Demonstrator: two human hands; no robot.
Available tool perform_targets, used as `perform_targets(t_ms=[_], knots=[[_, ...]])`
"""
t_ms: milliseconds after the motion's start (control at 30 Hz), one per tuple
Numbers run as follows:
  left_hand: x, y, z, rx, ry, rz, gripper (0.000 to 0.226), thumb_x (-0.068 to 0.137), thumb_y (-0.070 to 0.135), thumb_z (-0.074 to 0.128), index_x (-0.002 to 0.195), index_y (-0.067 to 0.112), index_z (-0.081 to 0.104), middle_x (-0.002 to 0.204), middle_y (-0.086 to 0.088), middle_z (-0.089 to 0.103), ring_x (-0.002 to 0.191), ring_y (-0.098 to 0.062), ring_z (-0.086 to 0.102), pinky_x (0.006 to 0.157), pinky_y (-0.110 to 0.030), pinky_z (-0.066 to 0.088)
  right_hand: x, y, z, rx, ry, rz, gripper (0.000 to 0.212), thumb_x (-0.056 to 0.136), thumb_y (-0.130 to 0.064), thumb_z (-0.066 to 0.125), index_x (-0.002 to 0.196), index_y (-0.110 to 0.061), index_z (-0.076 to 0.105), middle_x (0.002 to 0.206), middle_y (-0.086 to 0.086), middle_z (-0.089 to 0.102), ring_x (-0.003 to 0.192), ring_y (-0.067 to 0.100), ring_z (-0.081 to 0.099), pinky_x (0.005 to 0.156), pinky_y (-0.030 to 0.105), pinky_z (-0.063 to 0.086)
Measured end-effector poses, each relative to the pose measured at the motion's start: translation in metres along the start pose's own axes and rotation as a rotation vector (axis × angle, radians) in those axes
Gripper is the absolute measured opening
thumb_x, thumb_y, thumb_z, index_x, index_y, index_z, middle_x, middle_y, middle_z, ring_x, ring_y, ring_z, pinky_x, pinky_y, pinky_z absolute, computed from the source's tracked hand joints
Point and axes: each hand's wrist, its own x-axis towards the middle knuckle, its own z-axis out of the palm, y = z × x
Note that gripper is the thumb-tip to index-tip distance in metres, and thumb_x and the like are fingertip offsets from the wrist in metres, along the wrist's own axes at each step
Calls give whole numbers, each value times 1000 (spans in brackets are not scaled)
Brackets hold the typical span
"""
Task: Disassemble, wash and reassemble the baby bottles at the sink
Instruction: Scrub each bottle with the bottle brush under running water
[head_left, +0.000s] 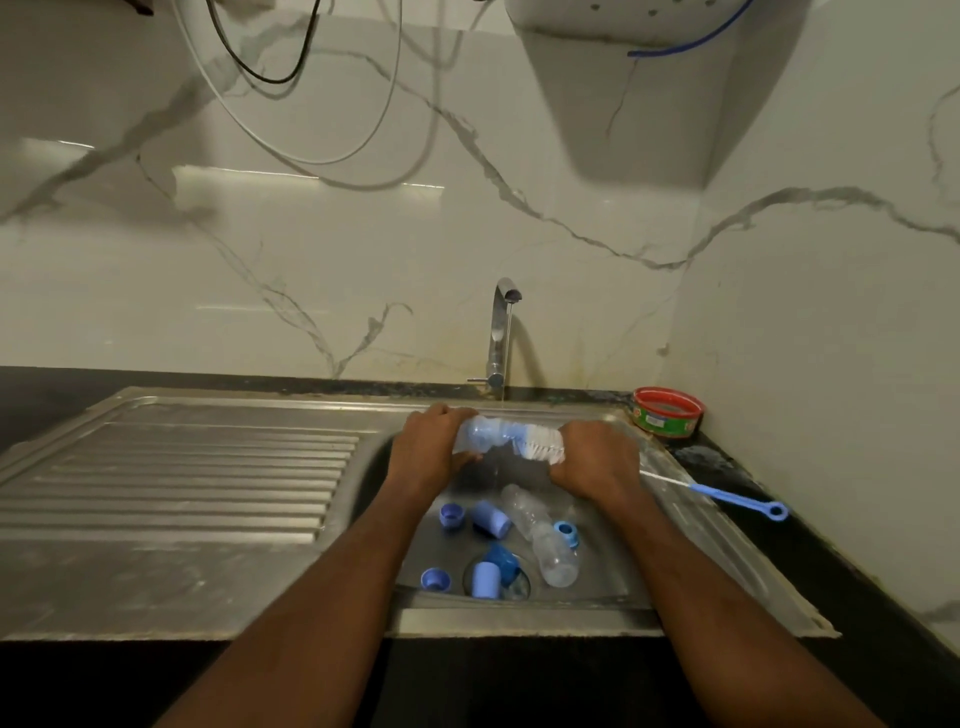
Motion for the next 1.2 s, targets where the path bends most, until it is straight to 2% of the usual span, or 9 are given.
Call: perform_targets(t_ms=[133,300,500,700,800,867,967,1033,1200], knots=[[1,15,3,58,-68,178,64,87,44,75,144,36,48,137,1,54,122,-23,50,102,-39,45,-1,-2,1,-12,-12,-1,50,79,-49,76,121,-25,63,113,2,68,102,21,65,79,32,52],[3,8,6,37,-86,116,65,85,45,76,143,37,49,135,1,56,120,-23,53,101,-43,47,4,-8,5,-30,12,-45,48,78,-45,78,120,-26,64,112,1,69,100,21,67,74,31,48],[2,16,7,70,-51,128,66,88,49,71,147,35,44,139,-1,53,122,-24,51,102,-42,46,9,-4,-1,-61,59,28,46,78,-48,78,116,-24,66,108,2,69,98,22,66,73,31,47],[-1,2,-2,95,25,-73,63,87,48,73,143,36,47,140,-2,53,125,-28,50,100,-47,48,10,-4,-3,-47,72,-17,43,76,-41,77,115,-25,67,106,2,69,94,22,66,75,33,52],[2,20,-2,216,71,-46,64,87,41,75,143,31,46,143,-6,50,127,-30,47,99,-44,48,11,5,-4,-29,121,80,47,73,-44,80,114,-26,68,105,1,71,95,22,68,73,32,52],[2,33,1,259,37,40,64,88,36,75,145,28,46,145,-7,48,129,-31,44,101,-43,47,10,5,1,-44,105,84,49,72,-47,81,114,-26,67,106,1,70,96,22,67,74,32,54],[1,38,4,213,-13,78,65,88,32,75,146,26,46,148,-7,45,132,-32,39,106,-41,43,6,-6,13,29,-9,-12,46,78,-45,78,117,-24,66,107,2,69,94,20,65,75,30,52],[1,36,2,162,-14,60,65,89,31,75,146,26,47,149,-7,45,135,-32,38,109,-40,41,5,-10,18,55,14,-42,41,79,-43,76,116,-25,69,103,1,70,90,20,67,70,29,49],[3,36,-2,119,13,37,63,90,35,74,147,29,47,149,-6,46,135,-30,38,110,-39,39,6,-3,15,49,106,25,39,80,-43,76,113,-24,69,102,2,71,91,21,67,75,33,56]])
